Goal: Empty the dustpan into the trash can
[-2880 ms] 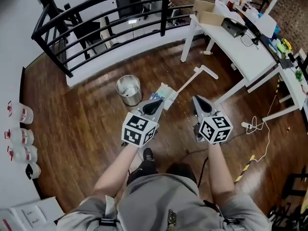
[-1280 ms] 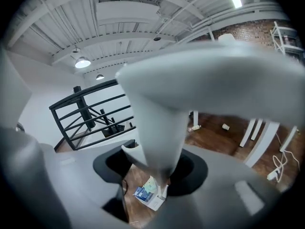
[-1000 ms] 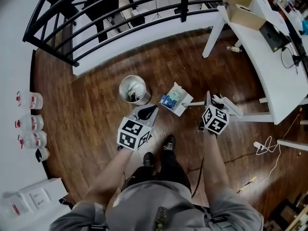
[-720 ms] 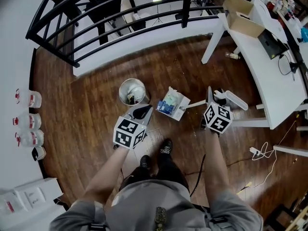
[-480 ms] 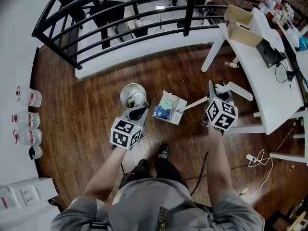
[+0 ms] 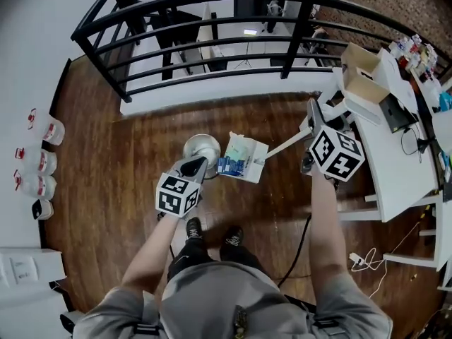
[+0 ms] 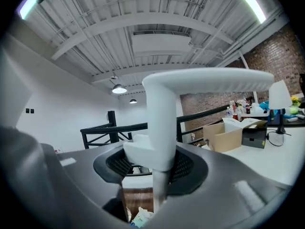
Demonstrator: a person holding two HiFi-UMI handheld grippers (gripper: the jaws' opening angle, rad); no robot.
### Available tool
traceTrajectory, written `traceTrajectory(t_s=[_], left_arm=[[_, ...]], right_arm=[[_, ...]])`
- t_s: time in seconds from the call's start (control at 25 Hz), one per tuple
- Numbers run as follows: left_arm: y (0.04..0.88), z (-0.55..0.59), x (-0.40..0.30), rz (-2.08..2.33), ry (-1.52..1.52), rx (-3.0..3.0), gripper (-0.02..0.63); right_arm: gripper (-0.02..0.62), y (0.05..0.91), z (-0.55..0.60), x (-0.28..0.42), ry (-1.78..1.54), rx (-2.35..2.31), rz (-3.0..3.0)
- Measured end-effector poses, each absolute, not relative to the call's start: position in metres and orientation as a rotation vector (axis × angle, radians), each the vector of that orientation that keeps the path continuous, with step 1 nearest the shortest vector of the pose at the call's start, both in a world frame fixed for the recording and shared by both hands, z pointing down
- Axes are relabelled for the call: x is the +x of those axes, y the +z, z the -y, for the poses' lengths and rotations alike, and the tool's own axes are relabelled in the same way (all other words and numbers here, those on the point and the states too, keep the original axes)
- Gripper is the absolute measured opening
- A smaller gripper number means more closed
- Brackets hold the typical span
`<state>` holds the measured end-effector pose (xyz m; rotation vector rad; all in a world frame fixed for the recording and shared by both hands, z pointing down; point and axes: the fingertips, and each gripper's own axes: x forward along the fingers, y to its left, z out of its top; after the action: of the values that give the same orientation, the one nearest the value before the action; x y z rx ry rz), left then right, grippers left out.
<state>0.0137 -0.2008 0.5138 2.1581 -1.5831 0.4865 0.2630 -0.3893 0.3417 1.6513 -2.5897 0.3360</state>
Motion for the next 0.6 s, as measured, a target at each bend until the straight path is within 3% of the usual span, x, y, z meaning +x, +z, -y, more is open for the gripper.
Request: traceTrajectory(t_s=[0.6], left_arm=[[0.498, 0.208, -0.142, 1.623, 0.375, 2.169, 0.003]], right_arm=[[0.191, 0.327, 0.388, 0.087, 0.317, 1.531, 2.621]])
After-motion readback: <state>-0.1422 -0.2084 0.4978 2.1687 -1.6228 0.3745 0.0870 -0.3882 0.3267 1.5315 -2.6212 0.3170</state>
